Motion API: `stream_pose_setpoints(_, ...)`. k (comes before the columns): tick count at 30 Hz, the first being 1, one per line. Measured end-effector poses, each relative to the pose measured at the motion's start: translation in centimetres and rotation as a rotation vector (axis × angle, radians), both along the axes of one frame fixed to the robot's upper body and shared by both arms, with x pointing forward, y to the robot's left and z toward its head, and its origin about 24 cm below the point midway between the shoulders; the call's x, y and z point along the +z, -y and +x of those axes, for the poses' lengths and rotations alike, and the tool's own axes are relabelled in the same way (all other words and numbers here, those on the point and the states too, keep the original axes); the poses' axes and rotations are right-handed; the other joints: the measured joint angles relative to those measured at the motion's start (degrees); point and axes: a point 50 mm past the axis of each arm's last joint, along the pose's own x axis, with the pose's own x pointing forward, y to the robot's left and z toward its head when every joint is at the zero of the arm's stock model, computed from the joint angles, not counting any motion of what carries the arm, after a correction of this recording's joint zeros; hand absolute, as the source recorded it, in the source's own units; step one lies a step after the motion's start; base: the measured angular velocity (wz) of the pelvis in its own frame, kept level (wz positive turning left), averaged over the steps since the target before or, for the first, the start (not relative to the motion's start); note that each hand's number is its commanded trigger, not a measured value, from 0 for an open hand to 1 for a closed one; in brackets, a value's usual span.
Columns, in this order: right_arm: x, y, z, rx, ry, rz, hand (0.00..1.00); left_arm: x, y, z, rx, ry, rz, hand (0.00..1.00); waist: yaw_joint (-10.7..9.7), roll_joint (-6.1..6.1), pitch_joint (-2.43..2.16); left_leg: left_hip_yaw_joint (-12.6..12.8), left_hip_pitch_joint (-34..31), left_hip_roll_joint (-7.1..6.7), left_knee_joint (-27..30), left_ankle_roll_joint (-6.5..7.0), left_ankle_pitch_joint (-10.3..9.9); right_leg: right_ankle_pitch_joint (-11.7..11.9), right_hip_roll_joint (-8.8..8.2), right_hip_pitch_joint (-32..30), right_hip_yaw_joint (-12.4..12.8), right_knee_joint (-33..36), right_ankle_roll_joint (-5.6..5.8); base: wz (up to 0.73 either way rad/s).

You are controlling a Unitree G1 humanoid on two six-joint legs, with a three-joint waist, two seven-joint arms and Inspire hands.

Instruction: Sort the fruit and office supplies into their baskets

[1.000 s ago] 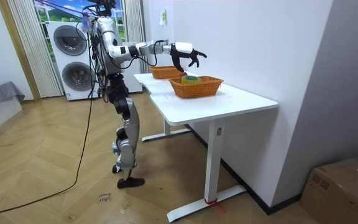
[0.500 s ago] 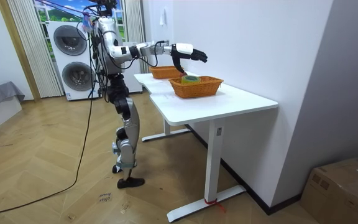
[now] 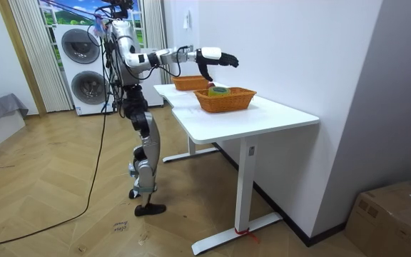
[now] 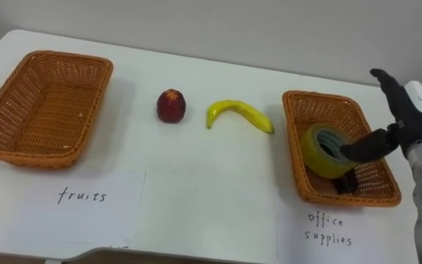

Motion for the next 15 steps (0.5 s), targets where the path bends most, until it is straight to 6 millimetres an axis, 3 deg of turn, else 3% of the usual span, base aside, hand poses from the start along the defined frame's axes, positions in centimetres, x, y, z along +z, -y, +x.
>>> stream_pose_setpoints(4, 1.7, -0.8, 0.1, 0.017, 0.090, -0.029, 0.00, -0.1, 0.1, -0.3, 0.003, -0.005, 0.003, 0.00, 0.94, 0.33, -0.18, 1.47, -0.36, 0.05, -0.10, 0.03, -0.02, 0.00, 0.04, -0.67, 0.91, 0.76, -0.01, -0.16)
stream_pose_setpoints(8, 3.4, -1.6, 0.2, 0.042, 0.216, -0.022, 0.00, -0.2, 0.2, -0.5, -0.004, -0.008, 0.003, 0.00, 0.97, 0.66, -0.04, 1.57, -0.52, -0.02, 0.01, 0.13, -0.08, -0.01, -0.07, -0.66, 0.80, 0.69, 0.02, -0.01)
stream_pose_setpoints(15, 4.3, -2.2, 0.2, 0.066, 0.295, 0.029, 0.00, -0.4, 0.5, -1.2, -0.002, -0.040, -0.008, 0.00, 1.38, 0.23, -0.26, 1.66, -0.84, -0.02, 0.00, 0.15, -0.09, -0.01, -0.06, -0.81, 0.65, 0.63, 0.03, 0.00)
